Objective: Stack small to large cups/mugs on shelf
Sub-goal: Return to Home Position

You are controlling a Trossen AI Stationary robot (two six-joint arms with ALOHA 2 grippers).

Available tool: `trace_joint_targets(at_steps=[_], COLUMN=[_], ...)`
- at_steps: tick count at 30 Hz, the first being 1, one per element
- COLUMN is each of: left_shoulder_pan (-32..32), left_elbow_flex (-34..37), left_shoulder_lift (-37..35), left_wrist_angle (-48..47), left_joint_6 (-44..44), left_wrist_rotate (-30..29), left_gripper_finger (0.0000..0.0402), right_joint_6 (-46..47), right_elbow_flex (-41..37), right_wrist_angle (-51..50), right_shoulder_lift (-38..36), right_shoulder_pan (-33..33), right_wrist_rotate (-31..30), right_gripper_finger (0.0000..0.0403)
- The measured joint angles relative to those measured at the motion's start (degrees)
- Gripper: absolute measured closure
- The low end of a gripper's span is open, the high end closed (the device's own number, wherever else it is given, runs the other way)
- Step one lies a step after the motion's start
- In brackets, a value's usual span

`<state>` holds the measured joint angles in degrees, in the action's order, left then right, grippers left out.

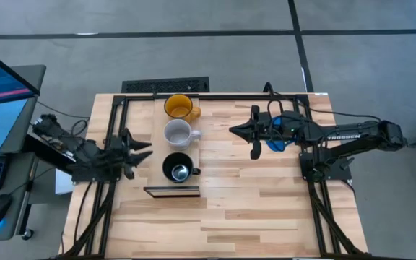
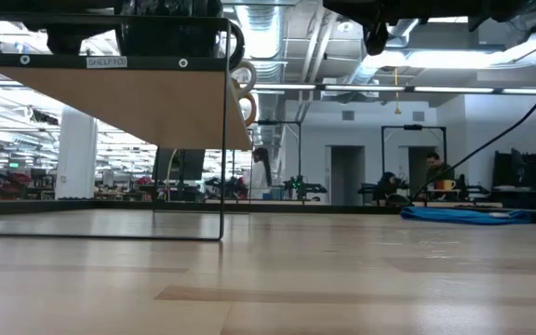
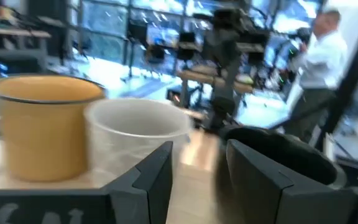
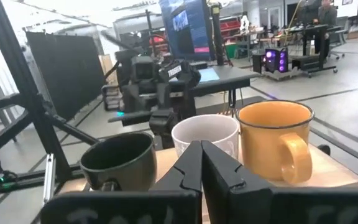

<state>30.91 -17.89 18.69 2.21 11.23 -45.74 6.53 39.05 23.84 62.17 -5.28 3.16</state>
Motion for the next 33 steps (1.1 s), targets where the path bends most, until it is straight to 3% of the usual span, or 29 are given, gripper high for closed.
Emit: trace_joint_targets(at_steps=[10, 19, 28, 33], left_shoulder_pan=[-9.27, -18.36, -27.19, -31.12], left_elbow_flex=[7.14, 9.86, 9.84, 9.84], left_shoulder_lift=[-15.20, -16.85, -16.84, -16.84], left_wrist_angle=[-1.92, -2.12, -3.16, -3.38], left_joint_6=[-3.22, -1.14, -1.99, -2.41], left_wrist_rotate=[4.20, 11.05, 16.08, 18.90], left_gripper_finger=[0.0260, 0.0260, 0.0260, 0.0260], right_joint_6=[-3.59, -4.01, 3.91, 6.05], right_elbow_flex=[0.02, -0.78, -16.04, -21.16], right_wrist_angle=[-3.19, -2.46, 18.70, 19.42], right_shoulder_lift=[0.00, -0.02, -1.96, -7.16], right_shoulder_pan=[-1.63, -9.51, -18.93, -20.20], right_wrist_rotate=[0.07, 7.30, 10.87, 11.01], right_gripper_finger=[0.0379, 0.0379, 0.0382, 0.0384])
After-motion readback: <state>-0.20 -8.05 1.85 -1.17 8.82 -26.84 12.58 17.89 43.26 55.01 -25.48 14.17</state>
